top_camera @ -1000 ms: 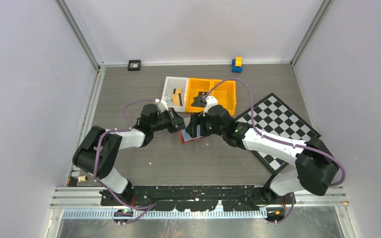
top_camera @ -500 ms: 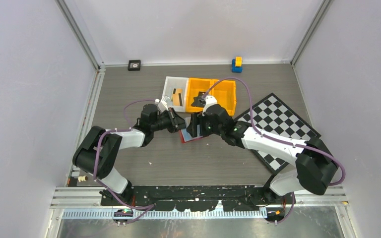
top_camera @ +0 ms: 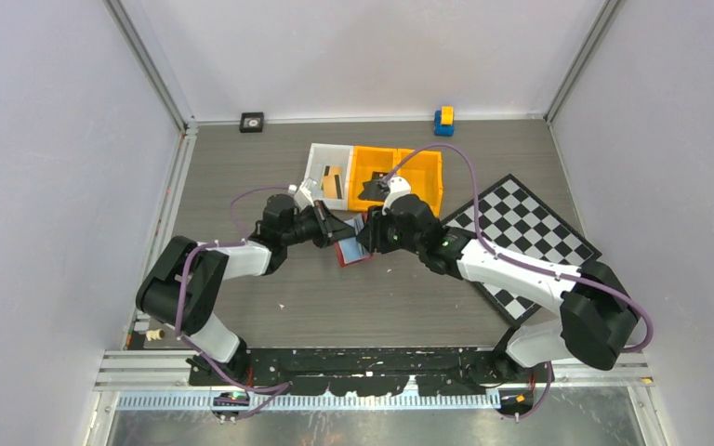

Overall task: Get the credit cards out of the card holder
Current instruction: Remove the credit card from the card holder.

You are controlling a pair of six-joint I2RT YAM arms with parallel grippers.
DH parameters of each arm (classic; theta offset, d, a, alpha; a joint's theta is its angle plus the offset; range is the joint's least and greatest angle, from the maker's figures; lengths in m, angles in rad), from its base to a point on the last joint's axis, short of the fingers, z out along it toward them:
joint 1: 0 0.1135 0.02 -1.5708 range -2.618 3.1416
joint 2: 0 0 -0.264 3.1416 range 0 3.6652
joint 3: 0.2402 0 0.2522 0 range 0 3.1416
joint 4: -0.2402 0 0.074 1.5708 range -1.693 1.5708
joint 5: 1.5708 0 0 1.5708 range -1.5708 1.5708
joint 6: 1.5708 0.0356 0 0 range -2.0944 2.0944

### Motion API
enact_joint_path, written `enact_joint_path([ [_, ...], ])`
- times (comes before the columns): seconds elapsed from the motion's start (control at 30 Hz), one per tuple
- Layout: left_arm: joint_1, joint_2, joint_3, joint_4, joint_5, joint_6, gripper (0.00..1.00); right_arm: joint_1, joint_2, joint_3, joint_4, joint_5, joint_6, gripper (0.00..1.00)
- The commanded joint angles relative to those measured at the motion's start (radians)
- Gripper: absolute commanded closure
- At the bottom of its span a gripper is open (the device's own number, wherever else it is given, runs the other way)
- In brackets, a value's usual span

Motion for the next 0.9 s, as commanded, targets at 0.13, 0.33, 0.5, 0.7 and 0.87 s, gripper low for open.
enact_joint_path([
  [0.13,0.011,-0.031,-0.002,0.157,0.059,-0.052,0.92,-0.081,-0.034,-0.043,0.119,-0.105,0.079,0.65],
  [0.33,0.014,-0.018,-0.004,0.184,0.071,-0.07,0.89,-0.155,-0.011,-0.08,0.216,-0.257,0.162,0.66],
  [0.5,0.018,-0.012,-0.022,0.261,0.083,-0.105,0.6,-0.175,-0.007,-0.084,0.219,-0.266,0.174,0.71],
  [0.7,0.027,-0.031,-0.042,0.304,0.082,-0.116,0.45,-0.18,-0.002,-0.084,0.219,-0.277,0.174,0.79],
  [0.87,0.026,-0.03,-0.046,0.313,0.082,-0.11,0.3,-0.178,0.018,-0.073,0.226,-0.313,0.174,0.82],
])
